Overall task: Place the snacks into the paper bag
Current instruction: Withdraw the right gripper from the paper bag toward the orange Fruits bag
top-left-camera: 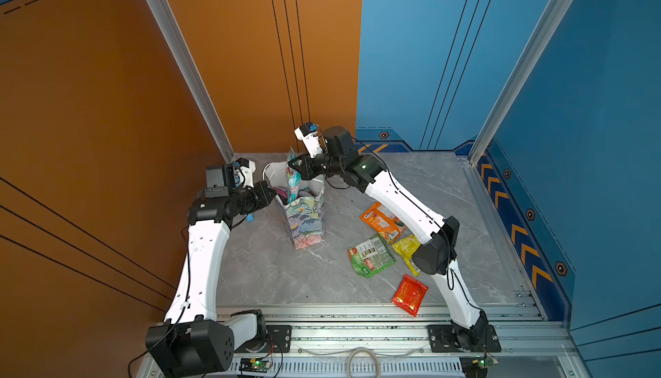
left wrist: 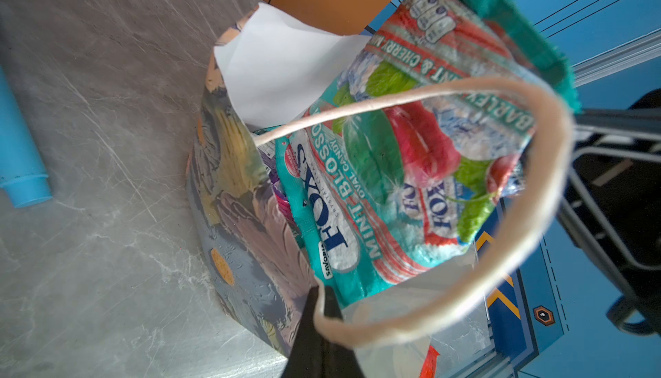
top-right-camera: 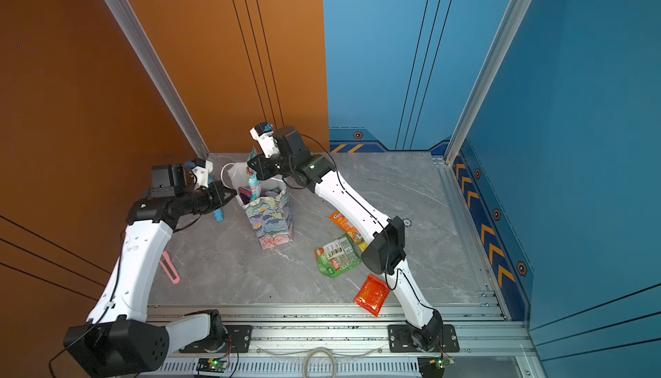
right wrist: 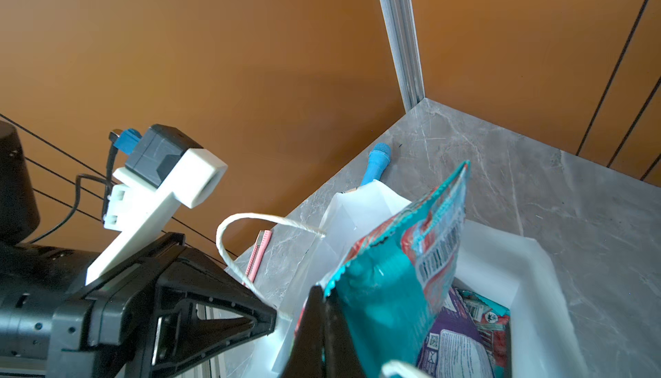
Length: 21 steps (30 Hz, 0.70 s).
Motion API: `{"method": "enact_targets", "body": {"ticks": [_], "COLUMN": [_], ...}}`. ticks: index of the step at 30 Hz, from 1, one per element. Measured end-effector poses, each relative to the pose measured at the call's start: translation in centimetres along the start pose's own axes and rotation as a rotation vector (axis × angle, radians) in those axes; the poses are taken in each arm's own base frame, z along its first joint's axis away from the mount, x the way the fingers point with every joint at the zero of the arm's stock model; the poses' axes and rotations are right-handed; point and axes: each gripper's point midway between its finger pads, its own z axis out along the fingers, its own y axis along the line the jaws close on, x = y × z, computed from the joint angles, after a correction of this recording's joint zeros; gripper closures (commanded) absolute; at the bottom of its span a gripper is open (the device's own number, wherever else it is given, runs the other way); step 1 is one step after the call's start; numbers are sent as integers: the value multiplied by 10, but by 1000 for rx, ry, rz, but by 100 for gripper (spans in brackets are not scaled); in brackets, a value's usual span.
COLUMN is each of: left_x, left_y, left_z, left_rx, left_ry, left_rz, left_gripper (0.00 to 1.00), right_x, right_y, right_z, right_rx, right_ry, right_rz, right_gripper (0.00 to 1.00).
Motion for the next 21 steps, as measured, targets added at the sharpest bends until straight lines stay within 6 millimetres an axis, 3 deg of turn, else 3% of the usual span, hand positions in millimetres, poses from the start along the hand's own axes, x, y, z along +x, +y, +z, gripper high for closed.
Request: {"method": "enact_targets", "body": {"ticks": [2,4,11,16,21], "left_x": [0,0,0,0,0], "left_y": [0,0,-1,-1,-1], "left_z": [0,0,0,0,0], "left_rx": [0,0,7,8,7], "left_ry": [0,0,2,2,2], "left_rz": [0,0,1,1,0], "left_gripper": [100,100,100,100,100], "right_x": [-3,-6,3,-6,-19], "right_y": [-5,-14,-63,-87,-86], "right_z": [-1,-2,-20,-63,-115], "right_rx": [6,21,119,191,253], "right_ry": [-12,-25,-38,-93,-173], "right_rz": [17,34,120,164,157], "right_gripper": [64,56,50,44,39]}}
